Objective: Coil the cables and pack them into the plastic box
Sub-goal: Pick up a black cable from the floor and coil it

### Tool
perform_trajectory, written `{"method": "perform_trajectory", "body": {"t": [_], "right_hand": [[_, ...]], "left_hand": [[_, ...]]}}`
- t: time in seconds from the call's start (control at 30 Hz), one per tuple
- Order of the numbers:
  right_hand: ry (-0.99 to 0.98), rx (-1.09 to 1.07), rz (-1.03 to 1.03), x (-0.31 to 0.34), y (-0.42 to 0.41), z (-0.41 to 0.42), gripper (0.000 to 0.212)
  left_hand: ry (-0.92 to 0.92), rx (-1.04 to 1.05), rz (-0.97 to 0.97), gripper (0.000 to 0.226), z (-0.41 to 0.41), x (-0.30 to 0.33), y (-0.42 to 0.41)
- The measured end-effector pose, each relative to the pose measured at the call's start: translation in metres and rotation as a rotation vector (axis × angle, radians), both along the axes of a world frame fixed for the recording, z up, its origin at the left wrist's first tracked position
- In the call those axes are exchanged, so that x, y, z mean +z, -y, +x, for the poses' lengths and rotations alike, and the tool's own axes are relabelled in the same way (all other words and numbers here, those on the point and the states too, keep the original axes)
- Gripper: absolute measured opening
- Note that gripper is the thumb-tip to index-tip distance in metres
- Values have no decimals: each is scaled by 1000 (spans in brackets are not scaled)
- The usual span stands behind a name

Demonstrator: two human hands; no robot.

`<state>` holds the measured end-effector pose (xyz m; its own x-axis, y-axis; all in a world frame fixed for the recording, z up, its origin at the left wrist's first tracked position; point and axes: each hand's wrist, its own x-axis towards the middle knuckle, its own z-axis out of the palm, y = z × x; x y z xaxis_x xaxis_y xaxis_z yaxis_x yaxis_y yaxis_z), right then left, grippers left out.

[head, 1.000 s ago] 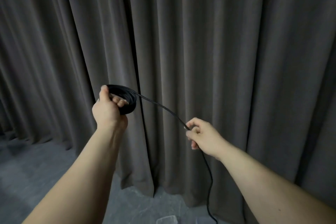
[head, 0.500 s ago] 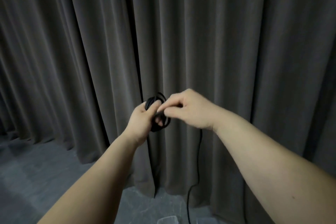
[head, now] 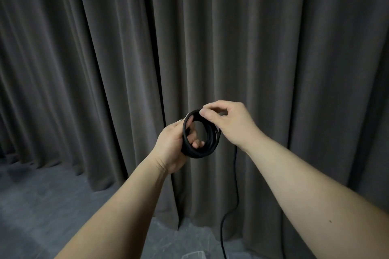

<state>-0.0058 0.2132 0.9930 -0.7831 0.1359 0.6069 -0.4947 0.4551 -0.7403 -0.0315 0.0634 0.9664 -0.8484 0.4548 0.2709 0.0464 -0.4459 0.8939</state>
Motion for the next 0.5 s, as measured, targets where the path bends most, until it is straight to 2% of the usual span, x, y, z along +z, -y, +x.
{"method": "perform_trajectory", "body": {"t": [0.17,0.27,0.33,0.4,0.5], "right_hand": [[-24,-160,6,-6,3,-5,29],[-21,-296,26,-8,3,-4,33],[-26,-388,34,-11,1,-3,37],[-26,-439,17,-13,1,-2,40],[-42,-474,0,-12,3,-1,42]], "left_hand": [[25,68,52,27,7,0,-10],[108,112,64,53,9,1,-13],[92,122,65,61,6,4,-12],[-36,139,15,54,4,3,-10],[-245,187,-54,16,-2,-1,-9]]}}
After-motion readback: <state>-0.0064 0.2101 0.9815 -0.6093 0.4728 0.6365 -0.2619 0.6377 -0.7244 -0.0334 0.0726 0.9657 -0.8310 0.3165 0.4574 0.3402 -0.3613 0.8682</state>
